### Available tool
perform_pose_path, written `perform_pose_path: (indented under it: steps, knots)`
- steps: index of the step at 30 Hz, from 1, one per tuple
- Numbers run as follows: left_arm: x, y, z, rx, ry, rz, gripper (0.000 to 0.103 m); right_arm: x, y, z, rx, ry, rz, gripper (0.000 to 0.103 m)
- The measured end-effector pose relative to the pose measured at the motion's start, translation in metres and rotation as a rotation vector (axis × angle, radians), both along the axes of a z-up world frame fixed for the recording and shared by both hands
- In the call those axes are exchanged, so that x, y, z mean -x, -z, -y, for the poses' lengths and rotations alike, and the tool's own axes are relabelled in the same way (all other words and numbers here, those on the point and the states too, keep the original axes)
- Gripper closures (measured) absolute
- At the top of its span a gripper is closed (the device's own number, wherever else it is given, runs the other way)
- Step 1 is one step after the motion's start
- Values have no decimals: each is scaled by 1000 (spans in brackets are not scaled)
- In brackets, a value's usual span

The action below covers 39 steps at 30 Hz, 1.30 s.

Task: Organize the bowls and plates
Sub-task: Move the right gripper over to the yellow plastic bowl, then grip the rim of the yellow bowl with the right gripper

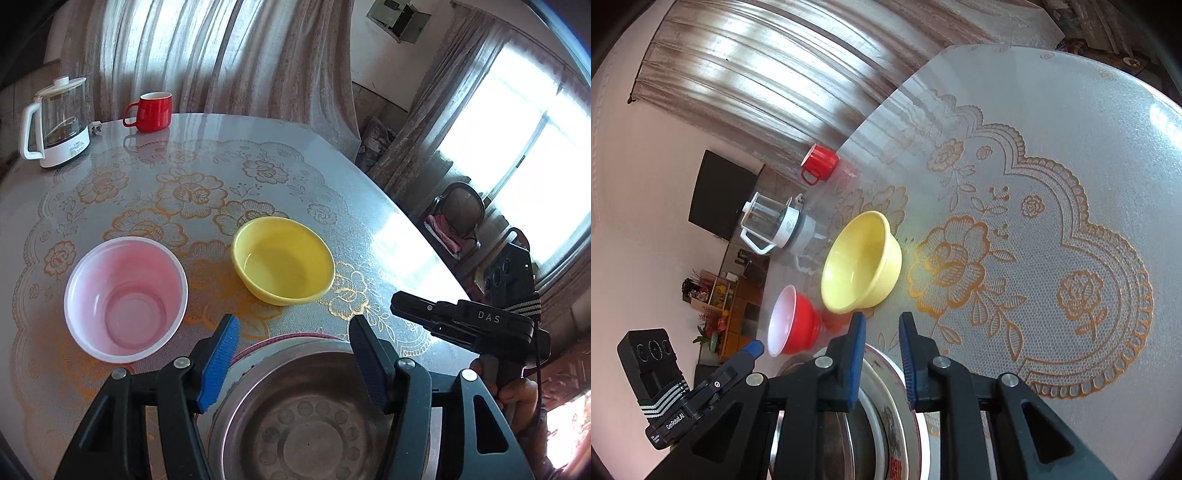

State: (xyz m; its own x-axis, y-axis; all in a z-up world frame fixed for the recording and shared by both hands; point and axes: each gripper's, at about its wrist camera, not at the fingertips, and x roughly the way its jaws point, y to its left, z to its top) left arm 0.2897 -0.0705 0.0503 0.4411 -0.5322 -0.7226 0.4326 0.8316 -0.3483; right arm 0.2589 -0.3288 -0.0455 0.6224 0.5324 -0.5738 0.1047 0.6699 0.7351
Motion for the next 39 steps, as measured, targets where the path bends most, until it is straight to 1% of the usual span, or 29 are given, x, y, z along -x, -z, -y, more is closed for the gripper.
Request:
perform_pose_path:
  steps: [3,6,9,11,15,25,30,31,33,35,37,39]
  knots:
    - [-12,2,2,28,6,-31,43,-9,2,4,-19,7,-6,85]
    - [-23,5,5,28,0,-41,43,-18,4,3,-38,-3,-12,86]
    - [-37,9,7,48,4,-73,47,-28,8,-3,-41,-18,-22,87]
    - [-48,11,7,59,-8,-96,47,-36,12,-6,-49,-24,-32,89]
    - [-67,17,6,81,-32,-136,51,-51,18,-9,-56,-16,-45,90]
    - [-96,35,14,64,-55,-195,51,-68,27,-11,-66,-15,-66,90]
    - [-103,39,20,68,-28,-201,51,-74,29,-16,-59,-21,-66,90]
    - [-104,40,22,62,-18,-196,51,-74,29,-17,-51,-18,-62,90]
    - [-107,42,25,44,-21,-195,51,-75,29,-17,-42,-14,-59,93]
    - [-108,41,27,38,-18,-184,51,-75,30,-17,-40,-17,-56,93]
    - [-110,40,29,40,-7,-183,51,-75,29,-17,-33,-18,-51,93]
    - [-109,41,32,56,18,-195,53,-77,29,-18,-27,-19,-50,93]
